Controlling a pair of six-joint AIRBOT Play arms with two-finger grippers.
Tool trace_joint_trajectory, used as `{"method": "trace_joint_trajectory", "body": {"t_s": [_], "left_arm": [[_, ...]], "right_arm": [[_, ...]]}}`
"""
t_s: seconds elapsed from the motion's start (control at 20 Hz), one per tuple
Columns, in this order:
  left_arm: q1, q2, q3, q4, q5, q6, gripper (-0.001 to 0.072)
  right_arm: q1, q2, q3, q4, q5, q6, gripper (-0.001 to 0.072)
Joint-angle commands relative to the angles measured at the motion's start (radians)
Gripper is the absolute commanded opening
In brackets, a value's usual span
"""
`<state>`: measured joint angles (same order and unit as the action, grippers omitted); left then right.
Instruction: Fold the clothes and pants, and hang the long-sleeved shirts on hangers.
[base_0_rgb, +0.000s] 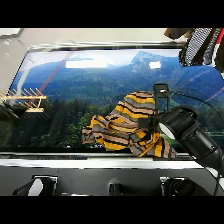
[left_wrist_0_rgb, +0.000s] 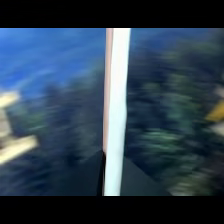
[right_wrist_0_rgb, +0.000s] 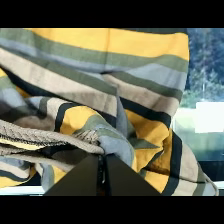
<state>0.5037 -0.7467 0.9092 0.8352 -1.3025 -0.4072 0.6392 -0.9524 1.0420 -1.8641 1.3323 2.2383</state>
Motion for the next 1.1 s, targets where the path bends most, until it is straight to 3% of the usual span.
{"method": "trace_joint_trajectory", "body": {"t_s": [0.0,0.3,0.55,1.05], "left_arm": [[-0.166,0.209,-0.195,-0.006,-0.060,-0.025,0.0025],[-0.398,0.439,-0.394,-0.005,-0.101,-0.157,0.0026],[-0.482,0.486,-0.441,-0.005,-0.164,-0.162,0.0026],[-0.563,0.466,-0.498,0.008,-0.110,-0.161,0.0026]], "right_arm": [[0.000,-0.026,0.000,-0.014,-0.008,0.013,0.0037],[0.000,-0.035,0.000,-0.031,0.050,0.068,0.0037],[0.000,-0.035,0.000,-0.090,0.072,0.121,0.0037],[0.000,-0.034,0.000,-0.106,0.013,0.163,0.0037]]}}
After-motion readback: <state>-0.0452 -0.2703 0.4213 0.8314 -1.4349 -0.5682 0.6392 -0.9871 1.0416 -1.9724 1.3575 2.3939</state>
